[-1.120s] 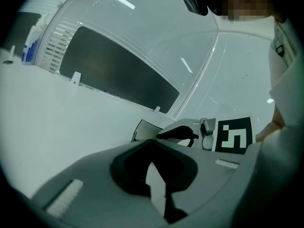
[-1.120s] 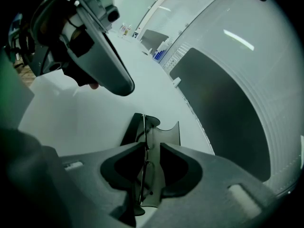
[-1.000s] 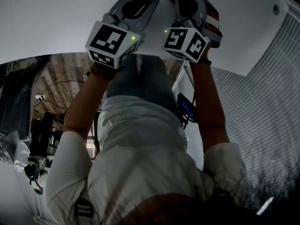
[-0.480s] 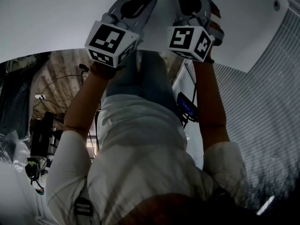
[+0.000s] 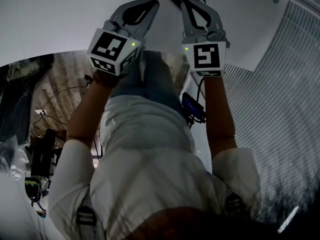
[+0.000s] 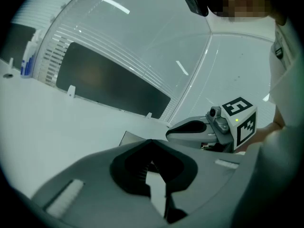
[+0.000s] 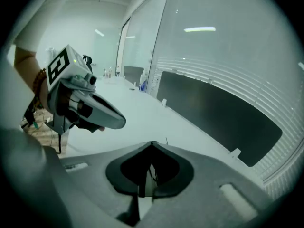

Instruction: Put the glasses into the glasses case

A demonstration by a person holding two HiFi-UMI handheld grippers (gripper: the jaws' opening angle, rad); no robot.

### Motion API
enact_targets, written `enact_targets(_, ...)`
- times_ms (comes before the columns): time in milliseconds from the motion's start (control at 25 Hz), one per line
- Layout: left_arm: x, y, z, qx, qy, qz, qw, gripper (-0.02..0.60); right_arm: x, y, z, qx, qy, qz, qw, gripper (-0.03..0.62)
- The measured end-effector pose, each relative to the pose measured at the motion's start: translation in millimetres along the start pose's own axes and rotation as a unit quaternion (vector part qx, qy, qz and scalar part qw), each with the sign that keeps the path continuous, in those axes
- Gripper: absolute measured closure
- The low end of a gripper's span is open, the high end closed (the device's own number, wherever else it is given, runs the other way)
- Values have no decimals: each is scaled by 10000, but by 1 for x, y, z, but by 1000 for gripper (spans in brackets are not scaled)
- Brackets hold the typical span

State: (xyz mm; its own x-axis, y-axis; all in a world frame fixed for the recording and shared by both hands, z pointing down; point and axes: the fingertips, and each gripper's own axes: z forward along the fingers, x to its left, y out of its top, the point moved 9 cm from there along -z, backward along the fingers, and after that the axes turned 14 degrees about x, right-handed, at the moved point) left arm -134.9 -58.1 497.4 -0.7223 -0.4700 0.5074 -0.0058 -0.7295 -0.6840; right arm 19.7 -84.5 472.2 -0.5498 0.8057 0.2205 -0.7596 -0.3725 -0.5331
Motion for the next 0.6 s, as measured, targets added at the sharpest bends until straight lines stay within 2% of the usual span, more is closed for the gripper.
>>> enact_targets(280,-55,34,-40,-364,-152,321,9987,581,-11,27,-93,-987,-39,777,9921,591)
enact_targets(480,-95,45,-64,-511,-169,768,9956,581,-14,39,-153,-1378,-386,865,9859,591)
enact_targets(600,-113,55,-81,-567,-200,890,9942,581,-14,46,-184,-1678,-371,1144,9785,591)
